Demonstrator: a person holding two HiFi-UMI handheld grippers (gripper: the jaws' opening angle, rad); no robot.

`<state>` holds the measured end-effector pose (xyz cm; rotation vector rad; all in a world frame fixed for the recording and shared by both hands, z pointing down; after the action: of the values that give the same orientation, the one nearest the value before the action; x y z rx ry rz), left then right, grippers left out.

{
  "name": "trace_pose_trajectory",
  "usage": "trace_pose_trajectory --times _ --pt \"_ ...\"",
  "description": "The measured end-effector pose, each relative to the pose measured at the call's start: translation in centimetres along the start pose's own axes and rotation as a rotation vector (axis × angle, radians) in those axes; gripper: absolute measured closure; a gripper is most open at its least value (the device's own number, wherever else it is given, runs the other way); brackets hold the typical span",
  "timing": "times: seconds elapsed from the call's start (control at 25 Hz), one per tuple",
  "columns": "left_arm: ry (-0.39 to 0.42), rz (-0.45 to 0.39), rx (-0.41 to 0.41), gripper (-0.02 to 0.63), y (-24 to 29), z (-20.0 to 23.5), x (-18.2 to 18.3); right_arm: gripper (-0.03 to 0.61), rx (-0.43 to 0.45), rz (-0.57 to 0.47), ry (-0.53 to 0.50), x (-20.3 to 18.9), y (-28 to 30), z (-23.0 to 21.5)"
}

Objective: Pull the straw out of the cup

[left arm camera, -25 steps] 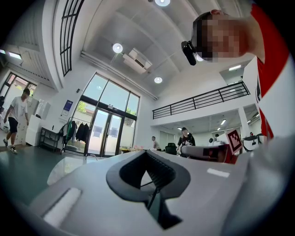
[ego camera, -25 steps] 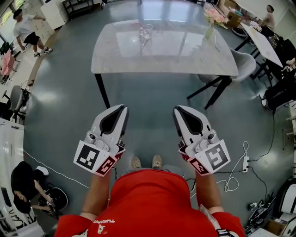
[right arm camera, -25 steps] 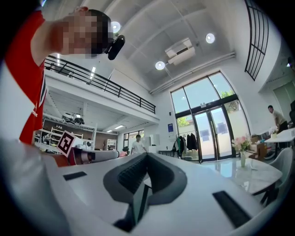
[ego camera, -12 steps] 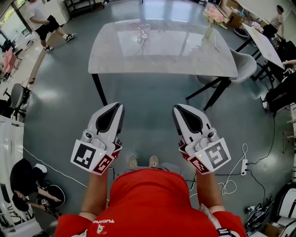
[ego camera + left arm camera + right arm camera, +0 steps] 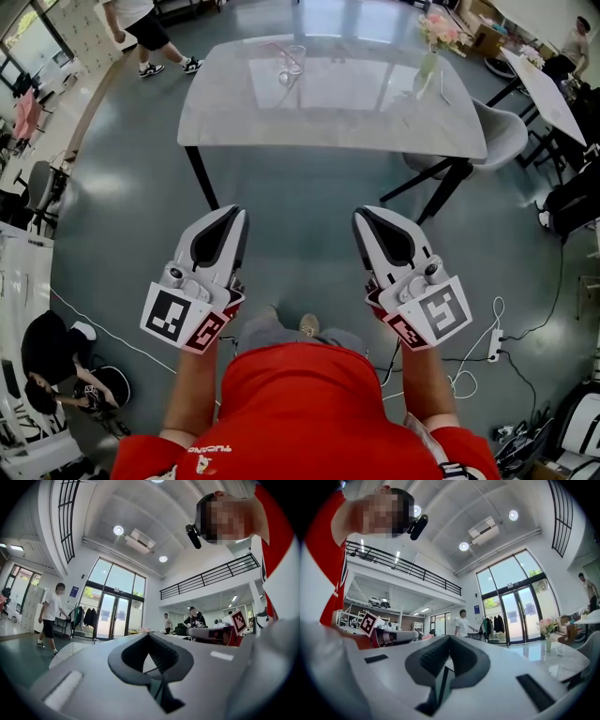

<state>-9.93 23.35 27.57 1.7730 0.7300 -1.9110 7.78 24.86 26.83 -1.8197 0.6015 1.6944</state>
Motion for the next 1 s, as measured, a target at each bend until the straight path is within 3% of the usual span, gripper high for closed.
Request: trace_pose_trajectory --times 0.52,1.0 --pt "0.004 -0.027 0.016 0.609 2.5 2.0 0.1 0.578 -0.017 0.007 -0.017 -0.4 1.0 -2.6" --pt "0.007 -0.044 0.004 0.609 8.2 8.6 -0.1 0.578 -0.046 0.018 -0.038 -0.6 7.8 -7.1"
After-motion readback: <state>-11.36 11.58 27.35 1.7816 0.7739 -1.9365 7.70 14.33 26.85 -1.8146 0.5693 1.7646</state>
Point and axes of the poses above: the fingertips, and each gripper's own axes: y forward along the fingers, z to its left, x out of its top, the point moved 2 cm from there along -y, backward along the fingers, and after that the axes turned 1 degree about y, right-handed, at the moved point
